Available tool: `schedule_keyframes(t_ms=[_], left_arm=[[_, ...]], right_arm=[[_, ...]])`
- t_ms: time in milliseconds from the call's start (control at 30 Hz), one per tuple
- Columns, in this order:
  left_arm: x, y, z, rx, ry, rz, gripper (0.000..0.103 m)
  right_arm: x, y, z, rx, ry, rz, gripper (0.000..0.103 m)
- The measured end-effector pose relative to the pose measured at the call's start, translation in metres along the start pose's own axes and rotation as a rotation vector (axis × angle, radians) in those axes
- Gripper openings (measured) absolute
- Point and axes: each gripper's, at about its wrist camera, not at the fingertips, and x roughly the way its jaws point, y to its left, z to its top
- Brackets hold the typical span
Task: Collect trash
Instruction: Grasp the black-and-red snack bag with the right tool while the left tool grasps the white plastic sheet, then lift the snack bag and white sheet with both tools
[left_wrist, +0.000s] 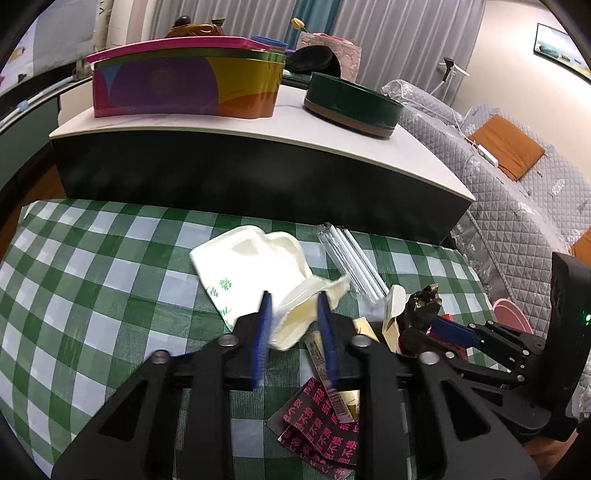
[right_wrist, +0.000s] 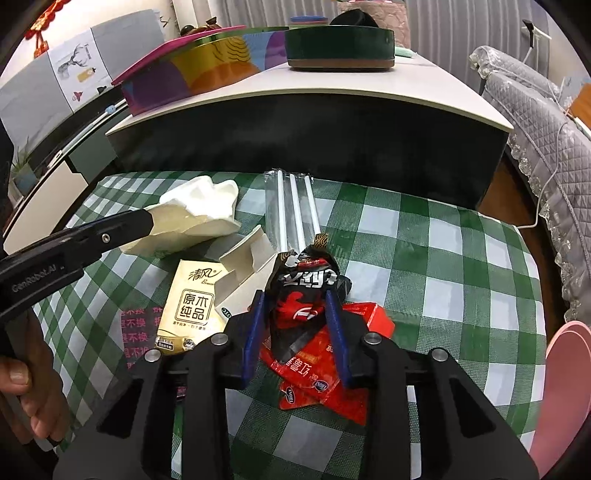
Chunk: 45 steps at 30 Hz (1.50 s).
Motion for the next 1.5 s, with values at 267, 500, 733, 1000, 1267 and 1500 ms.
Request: schedule_keyframes(t_ms=[267, 500, 733, 1000, 1267, 1500], left_arm=[[-0.004, -0.004, 0.0, 0.032, -0.003, 0.023, 0.005], [-0.019, -0.008, 0.004, 0.057, -0.043, 0.032, 0.002], [-0.041, -0.016, 0.007, 0.081, -0.081, 0.015, 0.002], [-0.07, -0.02, 0.007, 0.073, -0.116, -0.024, 0.002], [-0.102, -0.026, 0.0, 0.074, -0.152, -0.048, 0.002], [-0.121, -0.04, -0.007, 0.103, -0.175, -0.072, 0.002]], right_arm=[[-0.008, -0.004, -0.001, 0.011, -0.013, -0.004, 0.026], [-0.026, -0.008, 0.003, 0.041, -0.056, 0.007, 0.026], [-0.05, -0.001, 0.007, 0.038, -0.103, 0.011, 0.026], [-0.095, 0.01, 0.012, 0.011, -0.161, 0.003, 0.026], [-0.146, 0.02, 0.01, -0.019, -0.22, -0.02, 0.026], [-0.183, 0.013, 0.006, -0.004, -0.251, -0.013, 0.026]])
